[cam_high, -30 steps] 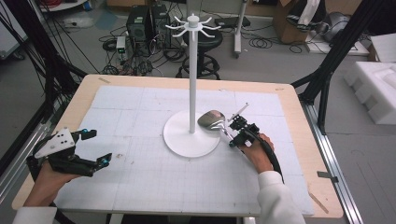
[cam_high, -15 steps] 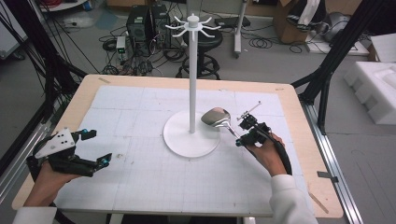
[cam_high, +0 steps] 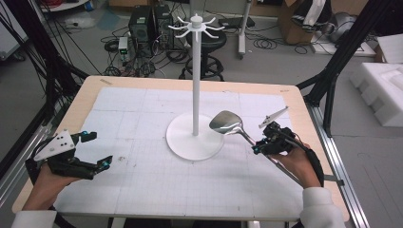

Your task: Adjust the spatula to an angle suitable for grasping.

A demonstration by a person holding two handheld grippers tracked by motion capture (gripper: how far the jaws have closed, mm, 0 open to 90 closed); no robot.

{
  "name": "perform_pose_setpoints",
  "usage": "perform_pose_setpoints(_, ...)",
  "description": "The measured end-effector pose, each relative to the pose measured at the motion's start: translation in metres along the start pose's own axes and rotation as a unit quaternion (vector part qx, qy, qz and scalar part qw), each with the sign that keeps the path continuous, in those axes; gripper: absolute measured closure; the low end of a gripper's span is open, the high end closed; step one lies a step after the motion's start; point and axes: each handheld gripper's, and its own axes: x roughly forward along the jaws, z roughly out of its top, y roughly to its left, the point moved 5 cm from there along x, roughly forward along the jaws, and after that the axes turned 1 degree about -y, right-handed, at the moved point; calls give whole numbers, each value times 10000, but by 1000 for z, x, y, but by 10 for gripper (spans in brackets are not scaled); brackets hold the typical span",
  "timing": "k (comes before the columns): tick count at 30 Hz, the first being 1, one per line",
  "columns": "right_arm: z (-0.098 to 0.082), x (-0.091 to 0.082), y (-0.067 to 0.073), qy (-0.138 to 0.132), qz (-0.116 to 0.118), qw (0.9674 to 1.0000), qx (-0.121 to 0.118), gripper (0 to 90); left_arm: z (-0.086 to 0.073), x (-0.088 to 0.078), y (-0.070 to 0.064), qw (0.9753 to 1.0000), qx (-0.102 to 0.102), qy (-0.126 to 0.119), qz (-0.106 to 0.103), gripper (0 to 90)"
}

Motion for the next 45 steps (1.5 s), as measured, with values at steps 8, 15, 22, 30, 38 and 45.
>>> perform_pose_setpoints(8,-4,-7,19,-149,378,9979,-506,751,2,0,-1,10000,32,-15,3,18)
perform_pose_setpoints(15,5,-3,41,-83,593,9935,-973,751,3,-2,-1,10000,-4,-83,-45,18)
perform_pose_setpoints(22,27,8,66,-13,825,9870,-1376,750,5,-4,-2,9998,15,-111,-150,18)
perform_pose_setpoints(30,47,30,89,139,1046,9785,-1774,750,8,-5,-3,9998,93,-117,-157,18)
perform_pose_setpoints(38,64,44,105,173,1220,9726,-1973,750,9,-6,-4,9997,95,-131,-161,18)
perform_pose_setpoints(45,78,55,115,87,1295,9695,-2079,750,11,-6,-4,9997,122,-150,-162,18)
